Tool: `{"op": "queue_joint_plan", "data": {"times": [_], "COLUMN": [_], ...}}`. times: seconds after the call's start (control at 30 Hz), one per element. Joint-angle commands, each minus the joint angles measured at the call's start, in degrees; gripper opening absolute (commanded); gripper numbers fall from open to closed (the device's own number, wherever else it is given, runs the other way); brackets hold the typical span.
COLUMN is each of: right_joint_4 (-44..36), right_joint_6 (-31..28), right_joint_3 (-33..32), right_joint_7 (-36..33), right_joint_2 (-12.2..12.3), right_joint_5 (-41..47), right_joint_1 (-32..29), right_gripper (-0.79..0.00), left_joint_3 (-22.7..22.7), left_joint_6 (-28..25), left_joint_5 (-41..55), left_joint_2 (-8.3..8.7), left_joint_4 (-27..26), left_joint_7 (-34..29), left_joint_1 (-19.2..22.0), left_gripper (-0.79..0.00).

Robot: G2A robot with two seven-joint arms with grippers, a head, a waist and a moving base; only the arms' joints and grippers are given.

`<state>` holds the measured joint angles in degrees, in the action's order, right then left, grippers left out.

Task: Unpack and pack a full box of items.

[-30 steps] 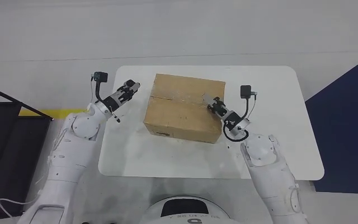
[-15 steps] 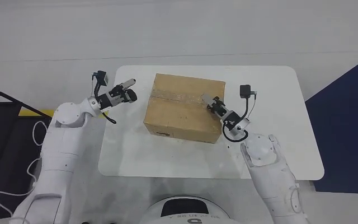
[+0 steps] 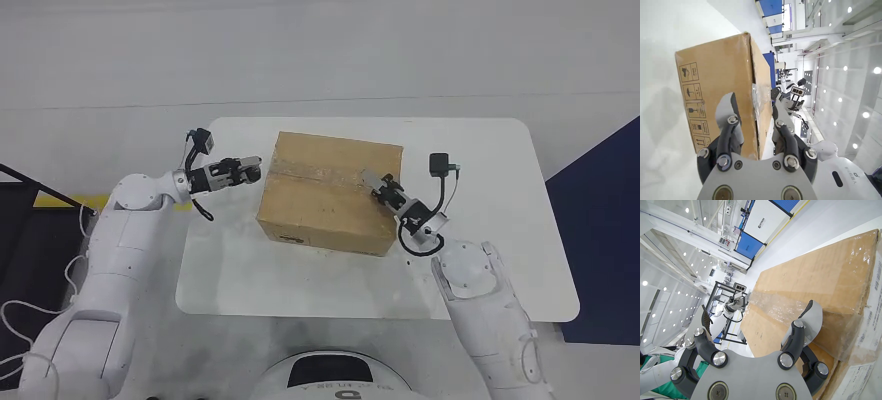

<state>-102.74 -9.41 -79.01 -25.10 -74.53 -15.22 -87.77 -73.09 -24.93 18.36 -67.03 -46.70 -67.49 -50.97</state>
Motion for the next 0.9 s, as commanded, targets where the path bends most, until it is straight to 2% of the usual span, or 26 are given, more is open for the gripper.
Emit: {"op": "queue_joint_plan", "data": {"times": [0.0,0.03,0.1,0.47,0.87], "right_joint_4": [-0.01,-0.02,0.02,0.36,0.36], "right_joint_6": [0.1,0.17,0.23,0.91,0.91], "right_joint_3": [0.06,0.08,0.22,0.62,0.62], "right_joint_7": [-0.05,0.01,0.06,0.06,0.06], "right_joint_2": [0.06,0.08,0.12,0.3,0.3], "right_joint_5": [0.03,0.09,0.3,0.49,0.49], "right_joint_1": [0.1,0.18,0.36,1.22,1.22], "right_gripper": [0.0,0.0,0.0,0.0,0.0], "left_joint_3": [0.42,0.68,1.25,1.92,1.98], "left_joint_6": [-0.48,-0.74,-0.98,-2.47,0.12], "left_joint_5": [0.37,0.24,0.04,-2.79,-3.31], "left_joint_2": [-0.13,-0.19,-0.31,-0.01,0.6], "left_joint_4": [0.63,0.76,1.03,1.05,0.01], "left_joint_7": [0.05,0.04,0.06,2.78,2.76], "left_joint_1": [0.59,0.95,1.52,2.45,1.34], "left_gripper": [-0.696,-0.745,-0.782,-0.785,-0.785]}}
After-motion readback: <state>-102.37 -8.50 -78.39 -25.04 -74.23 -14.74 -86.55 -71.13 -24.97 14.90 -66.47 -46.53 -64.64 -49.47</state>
